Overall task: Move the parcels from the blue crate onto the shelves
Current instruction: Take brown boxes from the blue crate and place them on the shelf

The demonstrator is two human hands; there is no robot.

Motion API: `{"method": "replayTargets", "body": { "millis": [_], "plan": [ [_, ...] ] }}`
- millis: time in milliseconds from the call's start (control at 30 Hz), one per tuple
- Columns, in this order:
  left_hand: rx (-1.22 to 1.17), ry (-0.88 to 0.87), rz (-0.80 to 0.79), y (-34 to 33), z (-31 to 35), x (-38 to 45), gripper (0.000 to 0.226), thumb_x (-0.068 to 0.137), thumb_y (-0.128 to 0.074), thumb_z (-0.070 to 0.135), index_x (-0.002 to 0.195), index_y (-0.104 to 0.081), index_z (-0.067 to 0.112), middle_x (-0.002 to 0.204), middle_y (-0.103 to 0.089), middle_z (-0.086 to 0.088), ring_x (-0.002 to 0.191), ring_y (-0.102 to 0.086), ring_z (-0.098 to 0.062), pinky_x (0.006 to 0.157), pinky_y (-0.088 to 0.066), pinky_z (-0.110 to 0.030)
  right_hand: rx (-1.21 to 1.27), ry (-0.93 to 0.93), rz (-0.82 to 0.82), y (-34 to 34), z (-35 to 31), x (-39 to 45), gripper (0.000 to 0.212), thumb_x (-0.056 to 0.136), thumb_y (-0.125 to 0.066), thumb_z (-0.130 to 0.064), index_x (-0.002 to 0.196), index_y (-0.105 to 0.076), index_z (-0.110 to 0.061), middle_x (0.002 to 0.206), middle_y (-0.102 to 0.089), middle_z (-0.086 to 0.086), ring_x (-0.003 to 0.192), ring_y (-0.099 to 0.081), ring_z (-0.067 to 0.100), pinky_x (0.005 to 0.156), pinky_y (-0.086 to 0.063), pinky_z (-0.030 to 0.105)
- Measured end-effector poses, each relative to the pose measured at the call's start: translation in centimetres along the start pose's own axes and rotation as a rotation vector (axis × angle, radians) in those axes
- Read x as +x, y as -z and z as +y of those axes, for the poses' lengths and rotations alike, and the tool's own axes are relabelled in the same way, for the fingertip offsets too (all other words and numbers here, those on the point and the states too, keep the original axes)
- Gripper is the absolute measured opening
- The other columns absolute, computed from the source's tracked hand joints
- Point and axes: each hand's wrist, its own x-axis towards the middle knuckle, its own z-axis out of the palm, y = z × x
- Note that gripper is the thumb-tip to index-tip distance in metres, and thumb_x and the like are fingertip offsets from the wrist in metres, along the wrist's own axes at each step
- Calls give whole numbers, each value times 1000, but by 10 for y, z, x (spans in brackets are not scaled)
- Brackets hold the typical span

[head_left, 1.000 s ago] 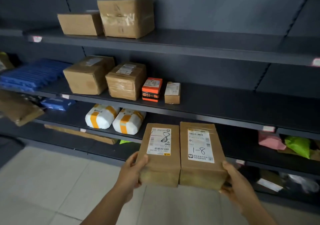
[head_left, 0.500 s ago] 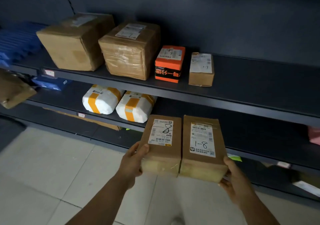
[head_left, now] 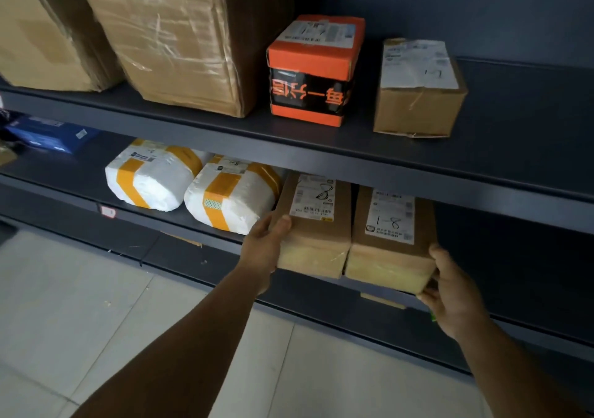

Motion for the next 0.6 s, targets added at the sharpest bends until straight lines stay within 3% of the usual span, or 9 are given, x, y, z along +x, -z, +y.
{"method": "replayTargets", "body": {
  "millis": [100, 167, 200, 267, 333, 433, 600],
  "plan": [
    [216, -149, 72, -9, -1, 30, 37, 99, -49, 24, 136, -48, 26, 122, -58, 1, 111, -54, -21, 100, -45, -40, -88, 54, 49, -15, 5, 28, 34, 86, -57, -56, 106, -63, -30, 113, -65, 5, 105, -60, 24, 94, -48, 44],
    [400, -271, 33, -11, -3, 40, 45, 99, -50, 23, 143, -41, 25, 123, -54, 5, 115, -52, -15, 102, -43, -33, -177, 136, 93, -21, 14, 41, 42, 90, -56, -50, 129, -54, -34, 131, -58, 5, 118, -55, 25, 104, -42, 45],
    [567, -363, 25, -11, -6, 45, 47, 97, -52, 26, 143, -40, 27, 129, -52, 3, 120, -50, -17, 103, -42, -34, -212, 191, 92, -24, 17, 43, 52, 93, -55, -42, 142, -41, -32, 139, -52, 5, 124, -51, 25, 105, -40, 41],
    [1048, -539, 10, -11, -9, 48, 58, 92, -57, 38, 145, -35, 34, 150, -34, 1, 139, -31, -25, 112, -32, -46, -399, 372, 70, -29, 19, 39, 68, 93, -60, -30, 151, -24, -29, 149, -39, 2, 134, -41, 24, 102, -37, 34],
    [1375, -644, -96, -16, -12, 50, 66, 91, -57, 43, 148, -27, 36, 158, -18, 4, 148, -8, -23, 118, -15, -52, -737, 599, 19, -32, 23, 39, 74, 89, -65, -29, 151, -24, -32, 158, -23, -4, 144, -22, 24, 112, -28, 38],
    [1523, -660, -201, -26, -13, 52, 61, 96, -52, 36, 150, -24, 31, 159, -19, 2, 148, -10, -21, 120, -14, -43, -1154, 772, 25, -37, 27, 49, 61, 91, -61, -31, 146, -37, -32, 158, -23, -8, 148, -5, 31, 119, -15, 50],
    [1594, -629, -123, -35, -5, 73, 58, 97, -51, 20, 148, -26, 28, 156, -23, -2, 145, -19, -25, 116, -26, -44, -1297, 783, 94, -47, 10, 59, 56, 93, -58, -25, 146, -39, -30, 157, -26, -4, 148, -9, 31, 116, -19, 49]
  ]
}}
